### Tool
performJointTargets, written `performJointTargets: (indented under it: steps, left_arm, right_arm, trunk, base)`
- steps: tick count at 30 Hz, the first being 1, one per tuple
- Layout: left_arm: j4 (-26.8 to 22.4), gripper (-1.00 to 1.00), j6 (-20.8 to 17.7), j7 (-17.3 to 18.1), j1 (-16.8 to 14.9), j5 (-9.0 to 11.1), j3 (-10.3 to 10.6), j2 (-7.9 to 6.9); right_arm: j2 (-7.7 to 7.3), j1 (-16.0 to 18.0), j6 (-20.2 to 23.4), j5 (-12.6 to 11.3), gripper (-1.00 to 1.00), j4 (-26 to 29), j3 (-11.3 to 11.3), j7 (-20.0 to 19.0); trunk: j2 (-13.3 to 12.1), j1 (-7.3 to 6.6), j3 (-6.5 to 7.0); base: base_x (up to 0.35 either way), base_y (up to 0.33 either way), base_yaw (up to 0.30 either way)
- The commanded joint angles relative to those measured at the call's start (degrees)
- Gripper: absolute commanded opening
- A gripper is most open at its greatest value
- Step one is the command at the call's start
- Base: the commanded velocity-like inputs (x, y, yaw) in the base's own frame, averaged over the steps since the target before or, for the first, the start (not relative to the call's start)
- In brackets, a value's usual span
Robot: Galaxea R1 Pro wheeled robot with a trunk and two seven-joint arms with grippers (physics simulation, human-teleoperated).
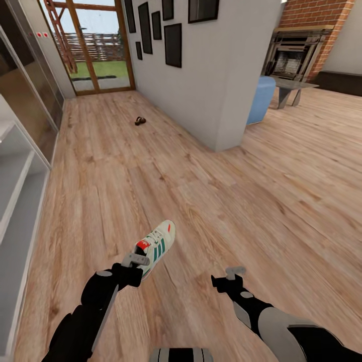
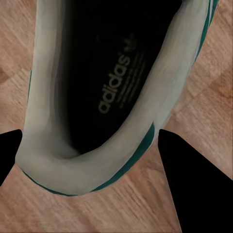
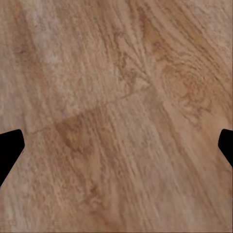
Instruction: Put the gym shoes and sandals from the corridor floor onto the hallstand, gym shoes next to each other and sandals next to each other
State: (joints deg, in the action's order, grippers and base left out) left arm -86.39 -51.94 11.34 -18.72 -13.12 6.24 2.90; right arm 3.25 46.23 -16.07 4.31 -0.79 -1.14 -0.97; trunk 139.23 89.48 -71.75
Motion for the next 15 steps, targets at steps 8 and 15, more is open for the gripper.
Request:
performJointTargets:
  steps: [8,15]
  left_arm:
    - [0.00,-1.00,0.00,0.08,0.00,0.02,0.07,0.00]
    - [0.00,-1.00,0.00,0.08,0.00,0.02,0.01,0.00]
  right_arm:
    - [0.00,0.00,-0.01,0.00,1.00,0.00,0.00,-0.01]
    - [0.00,0.00,0.01,0.00,1.00,0.00,0.00,0.00]
  trunk:
    - [0.00,0.00,0.00]
    - [0.00,0.00,0.00]
  base:
    - [0.336,0.000,0.000]
    - [0.336,0.000,0.000]
